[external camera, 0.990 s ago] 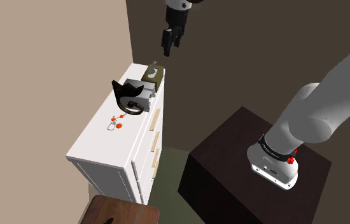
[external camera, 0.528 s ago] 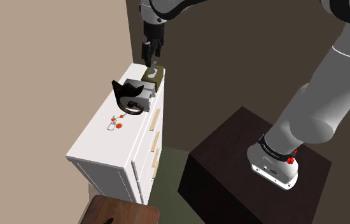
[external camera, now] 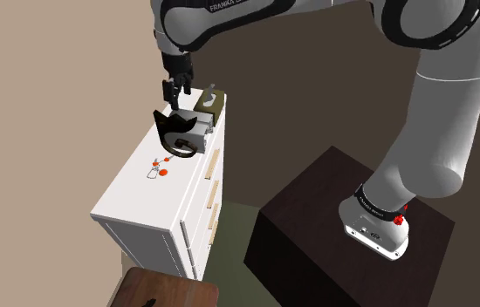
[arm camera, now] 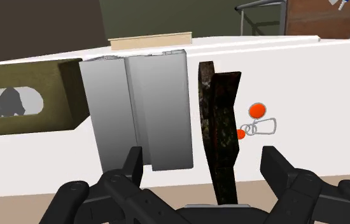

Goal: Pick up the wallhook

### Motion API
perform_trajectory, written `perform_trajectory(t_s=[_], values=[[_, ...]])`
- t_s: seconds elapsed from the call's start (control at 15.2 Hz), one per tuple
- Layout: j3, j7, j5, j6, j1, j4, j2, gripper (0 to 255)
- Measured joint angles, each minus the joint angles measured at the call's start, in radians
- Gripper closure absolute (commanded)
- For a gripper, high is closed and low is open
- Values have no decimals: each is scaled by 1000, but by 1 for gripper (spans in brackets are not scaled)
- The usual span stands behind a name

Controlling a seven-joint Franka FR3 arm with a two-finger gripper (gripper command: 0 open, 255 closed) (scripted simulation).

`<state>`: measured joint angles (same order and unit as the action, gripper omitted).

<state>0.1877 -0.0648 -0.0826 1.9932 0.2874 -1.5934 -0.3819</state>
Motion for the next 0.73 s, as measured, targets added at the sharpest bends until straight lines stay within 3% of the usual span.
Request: perform_trajectory(t_s=[0.33,0.73], values=[[11,-5,-28,-38,48,189,-173,0],[10,1,-37,7,57,187,-220,0]])
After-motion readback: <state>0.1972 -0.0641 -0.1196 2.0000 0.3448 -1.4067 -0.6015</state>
